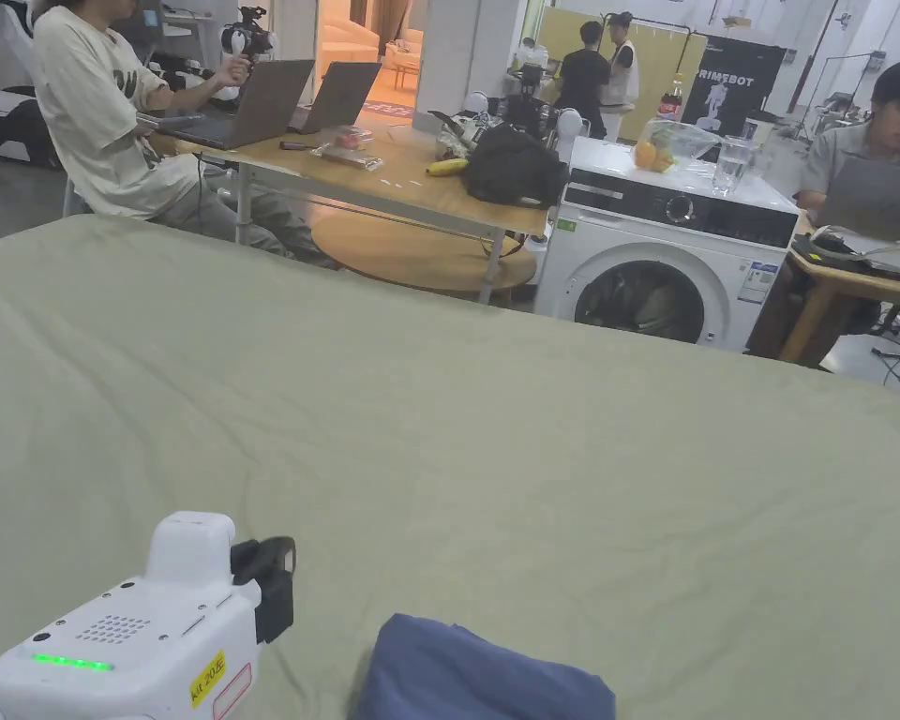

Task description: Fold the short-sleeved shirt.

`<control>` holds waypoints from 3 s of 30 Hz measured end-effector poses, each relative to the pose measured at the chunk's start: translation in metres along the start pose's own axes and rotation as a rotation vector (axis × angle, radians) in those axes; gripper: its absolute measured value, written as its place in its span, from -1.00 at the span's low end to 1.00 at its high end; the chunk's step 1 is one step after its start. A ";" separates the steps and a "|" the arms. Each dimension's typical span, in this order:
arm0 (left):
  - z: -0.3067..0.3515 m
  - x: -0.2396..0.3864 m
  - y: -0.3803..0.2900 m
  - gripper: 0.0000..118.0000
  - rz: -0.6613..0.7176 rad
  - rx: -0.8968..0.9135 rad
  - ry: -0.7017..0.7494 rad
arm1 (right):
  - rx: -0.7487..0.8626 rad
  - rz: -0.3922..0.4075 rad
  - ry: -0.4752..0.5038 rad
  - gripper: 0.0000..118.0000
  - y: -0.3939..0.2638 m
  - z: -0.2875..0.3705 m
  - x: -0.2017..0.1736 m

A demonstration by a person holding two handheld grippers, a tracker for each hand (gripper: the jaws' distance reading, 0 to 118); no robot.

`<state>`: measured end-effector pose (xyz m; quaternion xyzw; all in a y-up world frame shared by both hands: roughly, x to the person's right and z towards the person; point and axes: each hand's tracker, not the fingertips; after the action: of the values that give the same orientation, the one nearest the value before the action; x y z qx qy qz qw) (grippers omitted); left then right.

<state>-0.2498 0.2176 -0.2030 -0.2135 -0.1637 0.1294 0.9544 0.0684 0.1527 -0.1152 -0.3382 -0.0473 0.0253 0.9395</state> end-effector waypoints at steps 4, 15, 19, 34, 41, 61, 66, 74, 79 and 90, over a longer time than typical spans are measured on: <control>-0.009 -0.019 -0.009 -1.00 0.132 -0.168 -0.117 | 0.005 -0.004 0.008 -1.00 0.008 0.005 0.004; -0.045 -0.059 -0.023 -0.44 0.436 -0.514 -0.410 | -0.022 -0.041 0.056 -1.00 0.014 -0.006 0.011; -0.060 -0.066 -0.024 -0.19 0.473 -0.582 -0.538 | -0.025 -0.079 0.072 -1.00 0.011 -0.008 0.016; -0.138 -0.018 -0.064 0.02 0.485 -0.752 -0.728 | -0.026 -0.095 0.066 -1.00 0.012 -0.008 0.016; -0.140 -0.020 -0.083 -0.59 0.577 -0.748 -0.641 | -0.010 -0.123 0.085 -1.00 0.009 -0.006 0.019; -0.105 -0.020 -0.011 -0.72 0.528 -0.751 -0.535 | 0.566 -0.087 -0.056 -1.00 0.113 0.048 0.026; -0.085 -0.051 0.014 -0.72 0.514 -0.740 -0.479 | 0.625 -0.120 -0.057 -1.00 0.133 0.049 0.021; -0.017 -0.125 0.068 -0.72 0.461 -0.665 -0.306 | 0.629 -0.100 -0.003 -1.00 0.150 0.042 -0.019; 0.024 -0.198 0.105 -0.72 0.454 -0.653 -0.173 | 0.593 -0.036 0.057 -1.00 0.165 0.028 -0.068; 0.075 -0.345 0.151 -0.72 0.414 -0.738 0.164 | 0.546 0.042 0.217 -1.00 0.185 0.003 -0.165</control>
<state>-0.6186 0.2682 -0.2960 -0.5785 -0.0762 0.2333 0.7779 -0.0992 0.2838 -0.2427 -0.0746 0.0689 0.0204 0.9946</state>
